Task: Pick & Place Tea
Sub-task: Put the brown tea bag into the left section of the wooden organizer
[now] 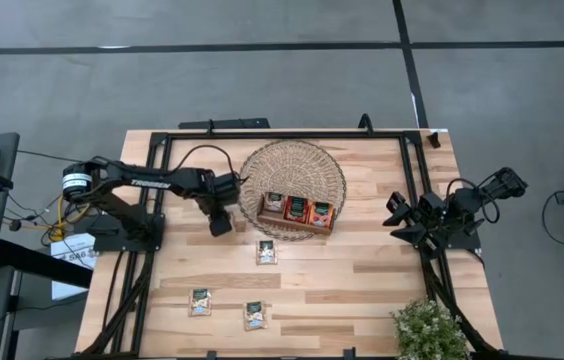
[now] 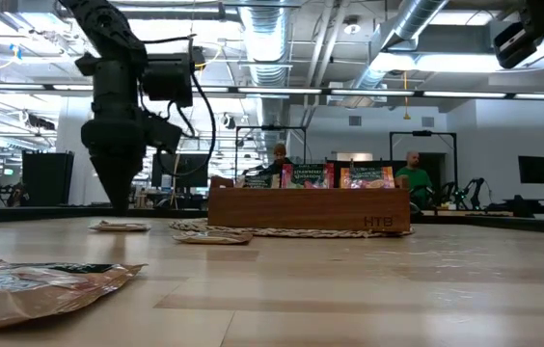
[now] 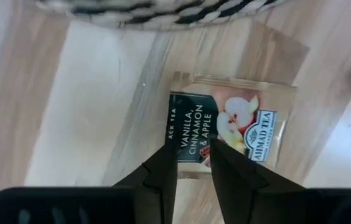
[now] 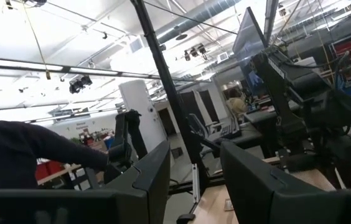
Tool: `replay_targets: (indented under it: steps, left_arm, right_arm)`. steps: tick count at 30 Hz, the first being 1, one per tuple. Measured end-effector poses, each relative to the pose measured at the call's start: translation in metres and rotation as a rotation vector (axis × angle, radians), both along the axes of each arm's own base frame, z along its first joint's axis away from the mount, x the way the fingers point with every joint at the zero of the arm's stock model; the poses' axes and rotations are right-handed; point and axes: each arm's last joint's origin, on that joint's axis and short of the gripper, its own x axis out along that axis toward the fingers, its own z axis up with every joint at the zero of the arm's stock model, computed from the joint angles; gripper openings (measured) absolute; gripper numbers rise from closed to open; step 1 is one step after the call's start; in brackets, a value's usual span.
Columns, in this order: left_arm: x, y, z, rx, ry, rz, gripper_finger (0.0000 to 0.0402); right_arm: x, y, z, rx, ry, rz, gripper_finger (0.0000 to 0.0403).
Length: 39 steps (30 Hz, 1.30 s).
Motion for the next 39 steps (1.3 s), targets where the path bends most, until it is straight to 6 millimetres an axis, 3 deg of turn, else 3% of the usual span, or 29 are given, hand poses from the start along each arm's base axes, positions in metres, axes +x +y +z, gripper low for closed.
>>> replay_targets:
  steps: [11, 21, 29, 39]
  left_arm:
    - [0.006, 0.003, 0.003, 0.059, -0.003, -0.098, 0.0085]
    - [0.003, 0.021, -0.025, -0.024, 0.017, -0.045, 0.0085]
    - [0.003, 0.019, -0.029, -0.028, 0.045, -0.070, 0.0083]
    - [0.005, 0.010, -0.029, 0.044, 0.076, -0.105, 0.0004]
  right_arm:
    - [0.000, 0.000, 0.000, 0.000, 0.000, 0.000, 0.0134]
    - [0.000, 0.000, 0.000, 0.006, 0.001, 0.005, 0.0134]
    - [0.000, 0.000, 0.000, 0.006, 0.002, 0.005, 0.0134]
    - [0.000, 0.000, 0.000, 0.000, 0.000, 0.000, 0.0134]
